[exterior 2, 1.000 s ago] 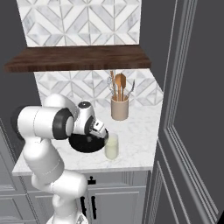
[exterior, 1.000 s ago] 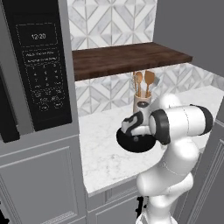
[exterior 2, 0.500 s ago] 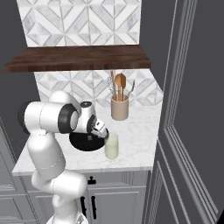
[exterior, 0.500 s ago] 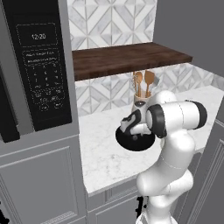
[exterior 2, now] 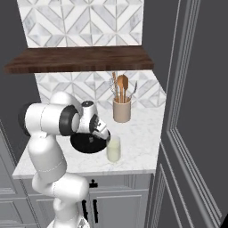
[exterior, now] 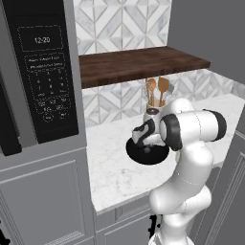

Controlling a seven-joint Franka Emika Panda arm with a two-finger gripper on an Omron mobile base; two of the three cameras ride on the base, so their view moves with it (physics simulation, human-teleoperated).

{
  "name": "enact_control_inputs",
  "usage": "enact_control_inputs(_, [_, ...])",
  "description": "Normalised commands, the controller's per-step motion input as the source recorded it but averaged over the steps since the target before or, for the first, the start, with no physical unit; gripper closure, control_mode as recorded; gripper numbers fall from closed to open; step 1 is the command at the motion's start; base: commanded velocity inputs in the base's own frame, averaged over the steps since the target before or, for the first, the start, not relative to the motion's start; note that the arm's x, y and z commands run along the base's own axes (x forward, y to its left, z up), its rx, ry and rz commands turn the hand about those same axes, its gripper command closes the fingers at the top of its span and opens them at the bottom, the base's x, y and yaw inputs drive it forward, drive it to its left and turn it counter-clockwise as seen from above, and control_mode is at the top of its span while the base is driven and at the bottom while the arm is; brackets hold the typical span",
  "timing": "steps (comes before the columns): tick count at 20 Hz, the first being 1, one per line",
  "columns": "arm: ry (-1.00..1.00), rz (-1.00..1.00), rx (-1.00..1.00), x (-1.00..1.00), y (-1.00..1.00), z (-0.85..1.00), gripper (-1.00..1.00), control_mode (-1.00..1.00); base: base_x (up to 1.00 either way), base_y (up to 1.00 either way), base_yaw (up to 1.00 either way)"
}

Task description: Grab a lemon wedge from the fridge and one ice cube from the ice bowl, and put them in the glass of lemonade.

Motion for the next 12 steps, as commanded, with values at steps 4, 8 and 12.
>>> enact_control_inputs(4, [0.00, -0.08, 0.00, -0.11, 0.00, 0.63, 1.00, -1.00, 0.00, 0.00, 0.00])
enact_control_inputs(8, [0.00, -0.03, 0.00, -0.19, -0.02, 0.91, 1.00, -1.00, 0.00, 0.00, 0.00])
enact_control_inputs(12, [0.03, 0.01, -0.02, -0.63, -0.17, 0.48, 1.00, -1.00, 0.00, 0.00, 0.00])
